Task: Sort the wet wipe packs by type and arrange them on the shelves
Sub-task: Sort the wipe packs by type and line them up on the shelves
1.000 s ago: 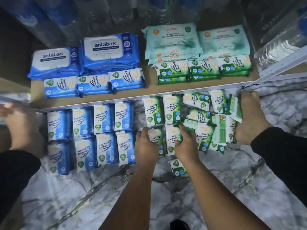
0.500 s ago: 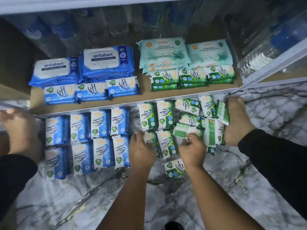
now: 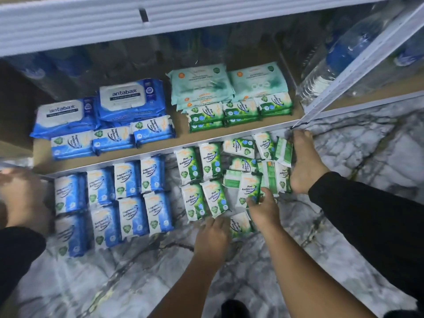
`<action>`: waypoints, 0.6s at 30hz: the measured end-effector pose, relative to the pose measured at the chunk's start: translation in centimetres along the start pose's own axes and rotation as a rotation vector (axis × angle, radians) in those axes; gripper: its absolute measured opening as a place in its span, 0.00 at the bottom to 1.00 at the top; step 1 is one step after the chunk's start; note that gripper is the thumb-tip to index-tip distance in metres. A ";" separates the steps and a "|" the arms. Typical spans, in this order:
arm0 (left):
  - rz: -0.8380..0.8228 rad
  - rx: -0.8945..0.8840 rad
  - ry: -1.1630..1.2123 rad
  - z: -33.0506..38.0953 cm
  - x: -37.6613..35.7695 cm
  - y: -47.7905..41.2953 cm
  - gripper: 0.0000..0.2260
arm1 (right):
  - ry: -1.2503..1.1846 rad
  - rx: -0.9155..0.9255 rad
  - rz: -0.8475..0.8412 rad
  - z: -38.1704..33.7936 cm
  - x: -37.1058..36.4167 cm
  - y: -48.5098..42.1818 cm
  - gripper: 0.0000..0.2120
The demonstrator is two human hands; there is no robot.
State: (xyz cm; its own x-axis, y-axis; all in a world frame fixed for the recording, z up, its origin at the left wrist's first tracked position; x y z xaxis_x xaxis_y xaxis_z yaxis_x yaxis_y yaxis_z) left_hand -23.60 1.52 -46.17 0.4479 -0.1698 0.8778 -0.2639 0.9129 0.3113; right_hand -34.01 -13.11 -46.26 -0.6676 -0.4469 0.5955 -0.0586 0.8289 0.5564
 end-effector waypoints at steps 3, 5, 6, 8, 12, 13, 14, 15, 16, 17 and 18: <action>0.003 0.047 0.025 -0.5 -1.0 0.1 0.27 | -0.037 -0.003 0.028 0.0 -0.8 -0.5 0.27; -0.027 0.091 0.055 -0.9 -1.6 0.2 0.28 | -0.066 0.001 0.054 -0.1 -1.1 -0.9 0.25; -0.042 0.106 0.087 -0.9 -1.8 0.3 0.28 | -0.074 0.008 0.070 -0.3 -1.1 -1.0 0.24; -0.058 0.154 0.153 -1.2 -2.4 0.2 0.26 | -0.055 0.006 0.091 -0.2 -1.2 -1.3 0.22; -0.059 0.226 0.231 -1.4 -2.6 0.3 0.25 | -0.030 -0.039 0.081 0.8 -1.5 -1.5 0.27; -0.070 0.243 0.251 -1.5 -2.7 0.4 0.24 | -0.029 -0.046 0.076 1.0 -1.6 -1.5 0.28; -0.093 0.266 0.269 -1.7 -2.8 0.5 0.24 | -0.028 -0.050 0.073 1.0 -1.6 -1.5 0.29; -0.120 0.288 0.286 -2.0 -3.0 0.6 0.24 | -0.025 -0.052 0.070 0.9 -1.6 -1.6 0.30; -0.145 0.307 0.313 -2.2 -3.1 0.7 0.25 | -0.019 -0.051 0.064 0.8 -1.7 -1.6 0.32; -0.164 0.322 0.356 -2.5 -3.3 0.8 0.27 | -0.010 -0.050 0.053 0.8 -1.7 -1.7 0.33; -0.185 0.331 0.398 -2.6 -3.5 0.9 0.30 | 0.002 -0.048 0.040 0.8 -1.7 -1.7 0.34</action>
State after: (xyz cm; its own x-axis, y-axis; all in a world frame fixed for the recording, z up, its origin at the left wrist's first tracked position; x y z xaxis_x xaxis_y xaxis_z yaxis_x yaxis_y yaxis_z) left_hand -23.21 3.94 -49.91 0.7836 -0.1045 0.6124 -0.3759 0.7050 0.6013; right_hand -33.34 -13.48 -48.65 -0.6669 -0.4146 0.6191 0.0036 0.8291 0.5591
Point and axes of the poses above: each hand's wrist, its own y-axis away from the middle knuckle, its own x-axis out of the back of the hand, z = x × y, the point moved 10 cm from there along -y, towards the middle knuckle, and after that the axes turned 2 degrees about -y, right-handed, at the moved point
